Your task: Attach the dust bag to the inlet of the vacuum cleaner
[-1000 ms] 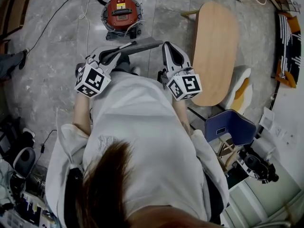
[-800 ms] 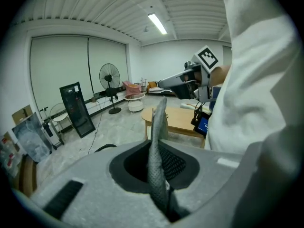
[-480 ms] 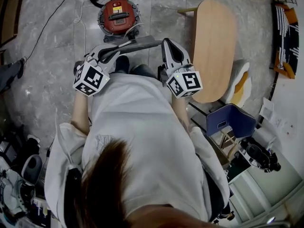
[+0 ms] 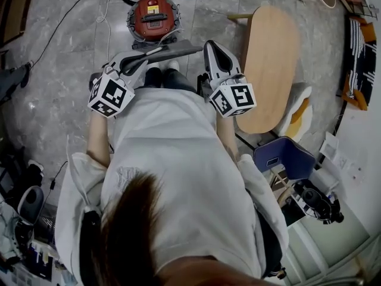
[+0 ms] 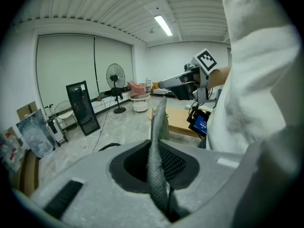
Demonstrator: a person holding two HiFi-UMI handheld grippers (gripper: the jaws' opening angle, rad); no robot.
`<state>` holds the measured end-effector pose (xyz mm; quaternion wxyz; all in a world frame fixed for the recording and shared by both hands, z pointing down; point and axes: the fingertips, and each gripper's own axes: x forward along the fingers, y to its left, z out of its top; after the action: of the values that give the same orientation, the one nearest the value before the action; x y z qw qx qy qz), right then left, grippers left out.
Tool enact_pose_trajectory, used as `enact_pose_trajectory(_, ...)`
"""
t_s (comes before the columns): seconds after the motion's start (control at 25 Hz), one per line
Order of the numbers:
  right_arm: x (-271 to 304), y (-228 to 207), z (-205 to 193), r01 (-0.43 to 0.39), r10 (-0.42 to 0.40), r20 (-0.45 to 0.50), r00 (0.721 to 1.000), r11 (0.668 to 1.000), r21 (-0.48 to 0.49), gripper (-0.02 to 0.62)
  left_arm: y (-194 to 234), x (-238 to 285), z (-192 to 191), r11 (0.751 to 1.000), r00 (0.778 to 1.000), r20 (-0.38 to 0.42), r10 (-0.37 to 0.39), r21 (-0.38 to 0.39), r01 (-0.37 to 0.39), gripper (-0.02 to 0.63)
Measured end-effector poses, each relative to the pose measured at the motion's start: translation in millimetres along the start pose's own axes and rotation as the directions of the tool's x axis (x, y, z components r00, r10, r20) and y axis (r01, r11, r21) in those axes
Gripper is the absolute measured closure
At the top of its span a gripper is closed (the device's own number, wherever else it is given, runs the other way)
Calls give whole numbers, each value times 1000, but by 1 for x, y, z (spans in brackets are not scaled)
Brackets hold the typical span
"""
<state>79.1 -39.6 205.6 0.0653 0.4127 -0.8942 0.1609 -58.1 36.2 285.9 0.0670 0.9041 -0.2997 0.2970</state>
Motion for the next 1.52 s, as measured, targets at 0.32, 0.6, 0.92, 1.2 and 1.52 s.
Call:
enact_pose_trajectory(0.32, -6, -6, 7, -94, 95, 22, 995, 995, -40, 594, -12, 10, 14, 1000, 1000, -16, 20, -8, -20, 568)
enact_pose_trajectory(0.6, -16, -23, 16, -168, 171, 26, 985, 982, -81, 592, -30, 26, 31, 1000, 998, -59, -2, 9, 3, 568)
enact_pose_trajectory(0.92, -22, 5, -5, -401, 378, -136, 916, 874, -273, 439, -41, 46, 40, 996, 994, -109, -18, 80, 27, 568)
enact_pose_trajectory(1.2, -30, 13, -51, -617, 466, -421, 778, 690, -379, 421, -49, 69, 46, 989, 988, -154, -29, 136, 50, 568)
enact_pose_trajectory(1.52, -32, 0, -94, -736, 350, -666, 659, 482, -475, 401, -68, 93, 51, 966, 970, -239, -40, 239, 99, 568)
